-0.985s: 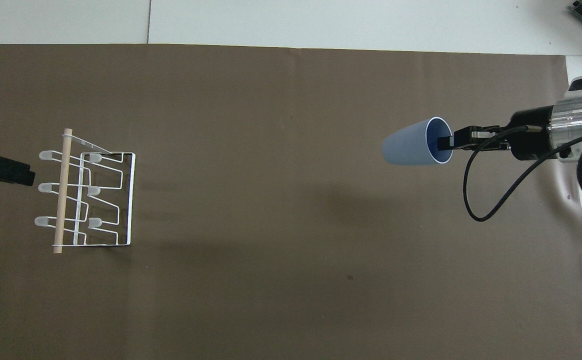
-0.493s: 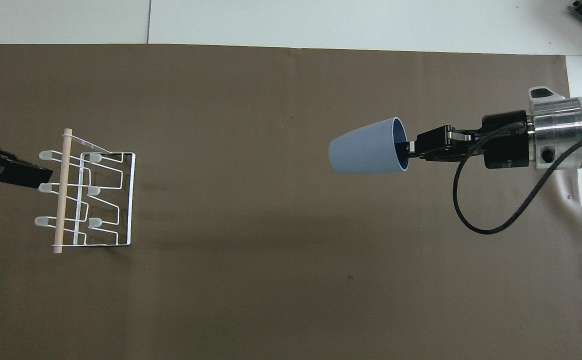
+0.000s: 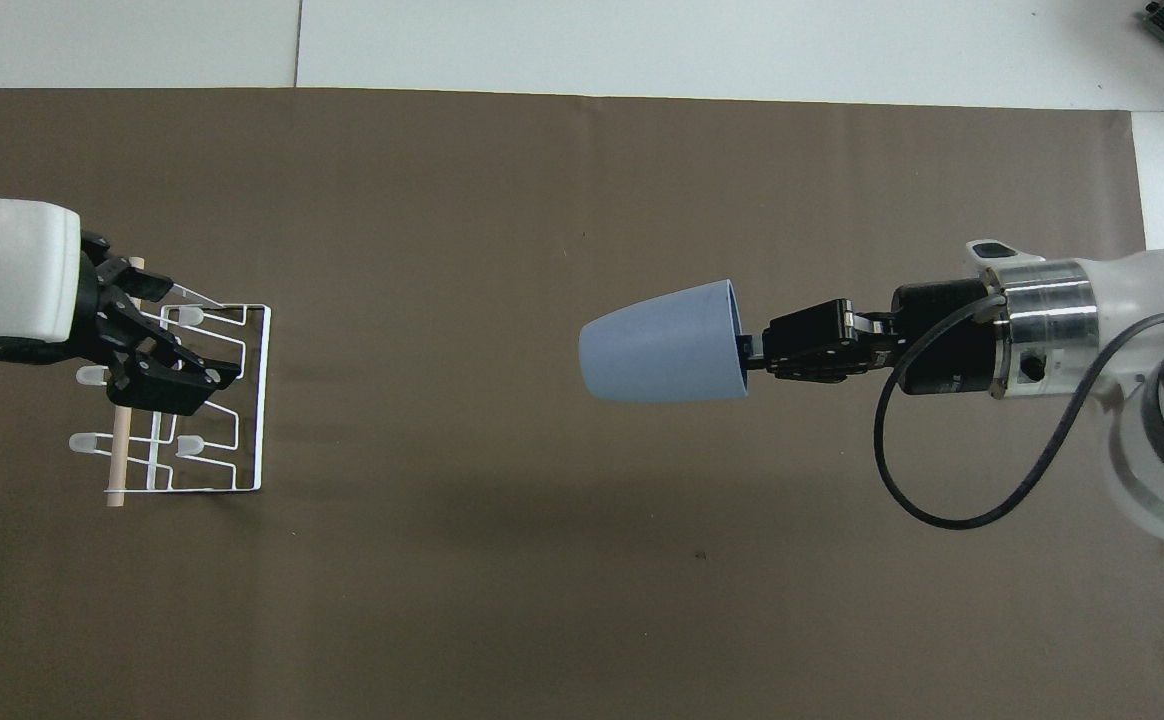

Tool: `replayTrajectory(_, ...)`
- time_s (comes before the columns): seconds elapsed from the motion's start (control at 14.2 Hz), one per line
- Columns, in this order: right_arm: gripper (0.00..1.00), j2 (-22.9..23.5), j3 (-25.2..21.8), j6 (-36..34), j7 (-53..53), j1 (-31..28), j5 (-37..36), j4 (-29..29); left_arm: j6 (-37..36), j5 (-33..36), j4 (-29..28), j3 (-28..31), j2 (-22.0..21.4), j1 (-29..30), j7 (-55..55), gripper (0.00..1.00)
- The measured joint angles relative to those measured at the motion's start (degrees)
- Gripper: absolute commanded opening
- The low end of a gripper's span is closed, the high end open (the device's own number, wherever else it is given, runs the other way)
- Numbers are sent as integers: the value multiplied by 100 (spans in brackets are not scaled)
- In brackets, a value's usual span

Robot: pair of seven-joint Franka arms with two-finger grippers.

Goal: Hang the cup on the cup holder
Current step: 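Reach the left gripper to the cup while the right gripper holds it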

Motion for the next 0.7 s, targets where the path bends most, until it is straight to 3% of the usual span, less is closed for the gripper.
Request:
replayTrajectory(0.42,0,-69,0,1,-126,14,820,-536,517,-164,-3,-37,-12,-961,594,100)
replayTrajectory(0.7,0,-70,0,1,-163,21,942,-647,738,-167,-4,-156,-30,-1112,1074,100)
